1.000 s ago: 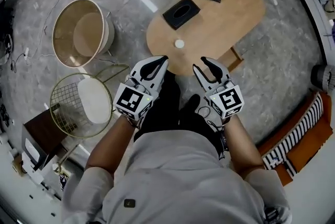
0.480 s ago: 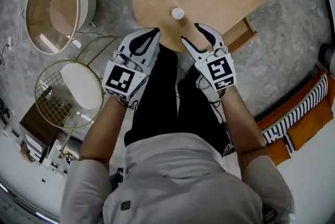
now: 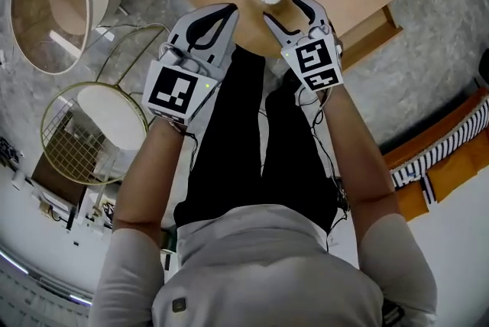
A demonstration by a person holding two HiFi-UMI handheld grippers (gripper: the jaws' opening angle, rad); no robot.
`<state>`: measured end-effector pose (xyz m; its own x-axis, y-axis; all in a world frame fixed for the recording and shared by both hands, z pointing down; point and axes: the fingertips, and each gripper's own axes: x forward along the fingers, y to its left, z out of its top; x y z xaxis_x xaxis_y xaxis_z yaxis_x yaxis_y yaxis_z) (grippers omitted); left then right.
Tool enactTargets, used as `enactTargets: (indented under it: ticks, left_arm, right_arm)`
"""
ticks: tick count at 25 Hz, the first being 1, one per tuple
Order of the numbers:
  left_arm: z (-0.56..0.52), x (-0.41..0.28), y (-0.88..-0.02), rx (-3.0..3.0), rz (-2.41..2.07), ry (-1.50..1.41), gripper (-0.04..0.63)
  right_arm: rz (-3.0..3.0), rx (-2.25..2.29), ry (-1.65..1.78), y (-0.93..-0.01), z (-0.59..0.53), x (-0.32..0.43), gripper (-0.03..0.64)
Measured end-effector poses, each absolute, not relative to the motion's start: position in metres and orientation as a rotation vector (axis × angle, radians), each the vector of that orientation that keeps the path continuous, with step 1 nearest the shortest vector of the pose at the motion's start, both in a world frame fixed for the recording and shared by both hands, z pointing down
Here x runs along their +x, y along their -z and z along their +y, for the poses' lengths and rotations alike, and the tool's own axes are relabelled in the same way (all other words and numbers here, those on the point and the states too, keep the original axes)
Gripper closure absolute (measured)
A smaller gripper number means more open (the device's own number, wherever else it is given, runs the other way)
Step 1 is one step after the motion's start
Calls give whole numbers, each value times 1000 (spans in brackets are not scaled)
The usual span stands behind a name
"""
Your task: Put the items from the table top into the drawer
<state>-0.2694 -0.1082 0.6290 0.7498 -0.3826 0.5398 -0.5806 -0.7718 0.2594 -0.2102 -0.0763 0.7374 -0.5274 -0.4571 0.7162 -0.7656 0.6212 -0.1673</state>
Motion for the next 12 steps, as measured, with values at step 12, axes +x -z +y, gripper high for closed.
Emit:
enactTargets:
  ticks: [12]
  left_arm:
    - [-119, -268, -701, 2473, -672, -703, 586]
  right_arm:
    - [-2110, 926, -558, -821, -89, -212, 341]
